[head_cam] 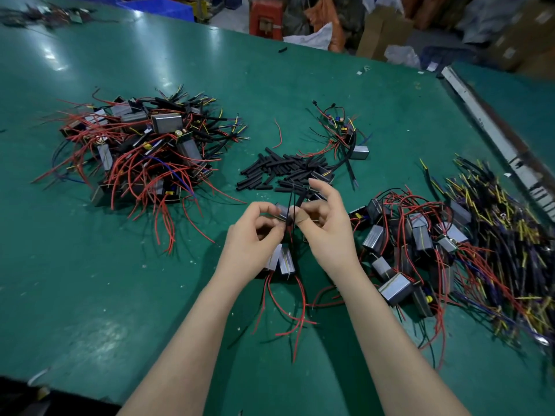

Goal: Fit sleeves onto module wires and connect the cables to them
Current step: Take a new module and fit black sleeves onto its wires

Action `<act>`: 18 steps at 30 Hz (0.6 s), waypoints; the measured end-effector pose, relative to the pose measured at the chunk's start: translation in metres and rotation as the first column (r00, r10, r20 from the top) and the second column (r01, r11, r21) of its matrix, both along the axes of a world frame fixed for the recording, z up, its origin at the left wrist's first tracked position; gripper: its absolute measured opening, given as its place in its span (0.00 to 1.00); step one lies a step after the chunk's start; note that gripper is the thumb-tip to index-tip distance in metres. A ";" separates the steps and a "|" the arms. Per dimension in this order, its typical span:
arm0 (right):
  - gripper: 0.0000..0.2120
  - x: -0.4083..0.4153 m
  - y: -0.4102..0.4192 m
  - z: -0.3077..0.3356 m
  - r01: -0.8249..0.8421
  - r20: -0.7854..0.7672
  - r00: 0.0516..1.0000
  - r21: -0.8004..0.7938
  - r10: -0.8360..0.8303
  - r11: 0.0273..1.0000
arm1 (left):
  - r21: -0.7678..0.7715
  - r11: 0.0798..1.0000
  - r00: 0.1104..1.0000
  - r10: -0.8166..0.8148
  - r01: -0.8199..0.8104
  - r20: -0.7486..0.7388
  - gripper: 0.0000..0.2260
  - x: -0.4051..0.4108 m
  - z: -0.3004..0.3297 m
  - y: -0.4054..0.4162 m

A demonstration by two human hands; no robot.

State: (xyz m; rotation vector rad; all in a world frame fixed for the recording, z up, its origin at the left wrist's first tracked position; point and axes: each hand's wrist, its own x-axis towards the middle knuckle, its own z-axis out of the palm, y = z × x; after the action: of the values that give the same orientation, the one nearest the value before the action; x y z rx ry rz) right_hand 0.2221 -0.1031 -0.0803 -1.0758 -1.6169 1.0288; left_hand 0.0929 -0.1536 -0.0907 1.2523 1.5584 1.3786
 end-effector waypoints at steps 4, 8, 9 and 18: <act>0.19 0.004 0.001 0.000 0.090 -0.086 0.992 0.024 -0.088 0.996 | -0.077 0.993 0.995 -0.093 0.089 -0.046 0.11 0.000 0.000 -0.003; 0.20 0.004 -0.001 -0.001 0.175 -0.175 0.971 0.042 -0.165 0.984 | -0.078 0.992 0.875 -0.127 0.102 -0.467 0.11 0.008 -0.002 -0.002; 0.20 0.004 -0.002 -0.001 0.184 -0.184 0.968 0.050 -0.172 0.982 | -0.054 0.995 0.872 -0.099 0.083 -0.479 0.09 0.009 -0.002 -0.001; 0.21 0.001 -0.005 -0.010 0.124 -0.073 0.990 0.040 -0.121 0.991 | -0.014 1.000 0.914 -0.010 0.005 -0.405 0.07 0.010 -0.006 0.001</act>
State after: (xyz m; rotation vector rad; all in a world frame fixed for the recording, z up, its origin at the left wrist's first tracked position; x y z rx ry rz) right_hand 0.2235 -0.1082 -0.0901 -1.0832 -1.4921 0.9352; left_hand 0.1032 -0.1528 -0.0968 1.6108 1.8296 1.1468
